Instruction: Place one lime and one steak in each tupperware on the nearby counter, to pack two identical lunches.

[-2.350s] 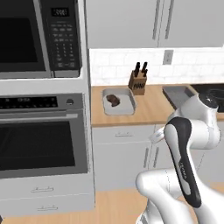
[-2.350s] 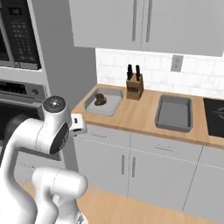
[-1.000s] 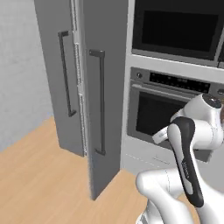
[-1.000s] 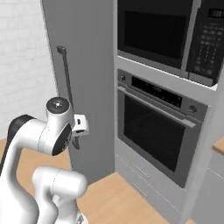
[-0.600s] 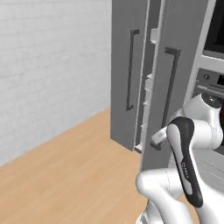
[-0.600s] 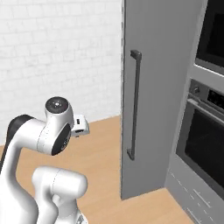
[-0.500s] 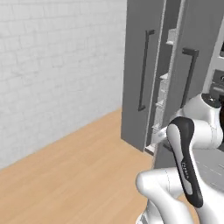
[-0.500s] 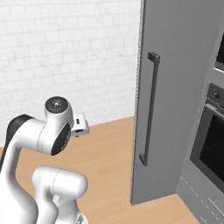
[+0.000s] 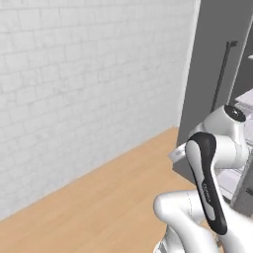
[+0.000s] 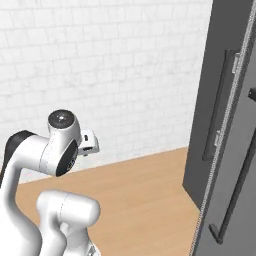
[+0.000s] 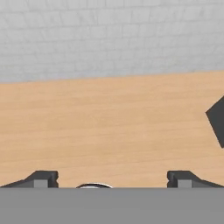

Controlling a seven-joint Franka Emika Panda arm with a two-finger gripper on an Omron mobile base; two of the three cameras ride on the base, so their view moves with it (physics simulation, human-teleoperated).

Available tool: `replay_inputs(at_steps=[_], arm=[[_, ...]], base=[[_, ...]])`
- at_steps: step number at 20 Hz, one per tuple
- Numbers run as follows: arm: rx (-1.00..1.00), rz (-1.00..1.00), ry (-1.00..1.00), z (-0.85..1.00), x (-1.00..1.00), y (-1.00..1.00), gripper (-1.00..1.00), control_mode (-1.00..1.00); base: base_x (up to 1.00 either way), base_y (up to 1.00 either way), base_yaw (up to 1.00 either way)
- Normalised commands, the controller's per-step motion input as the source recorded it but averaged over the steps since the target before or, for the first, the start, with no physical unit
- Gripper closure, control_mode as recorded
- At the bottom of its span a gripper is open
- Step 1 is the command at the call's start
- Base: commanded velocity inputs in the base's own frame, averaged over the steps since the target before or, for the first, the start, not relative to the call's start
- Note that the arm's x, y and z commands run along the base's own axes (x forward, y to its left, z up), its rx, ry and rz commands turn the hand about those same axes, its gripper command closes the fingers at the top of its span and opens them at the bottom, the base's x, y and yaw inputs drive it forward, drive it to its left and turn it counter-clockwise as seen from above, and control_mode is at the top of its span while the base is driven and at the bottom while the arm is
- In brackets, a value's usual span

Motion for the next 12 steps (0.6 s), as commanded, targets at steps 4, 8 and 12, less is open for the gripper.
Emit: replay_inputs(at_steps=[4,8,12], arm=[[0.0,0.0,0.0,0.0,0.0,0.0,-1.0,1.0],[0.0,0.0,0.0,0.0,0.0,0.0,-1.0,1.0],[0.0,0.0,0.0,0.0,0.0,0.0,-1.0,1.0]], base=[[0.98,0.66,-0.27],[0.83,0.31,-0.57],[0.68,0.09,-0.68]])
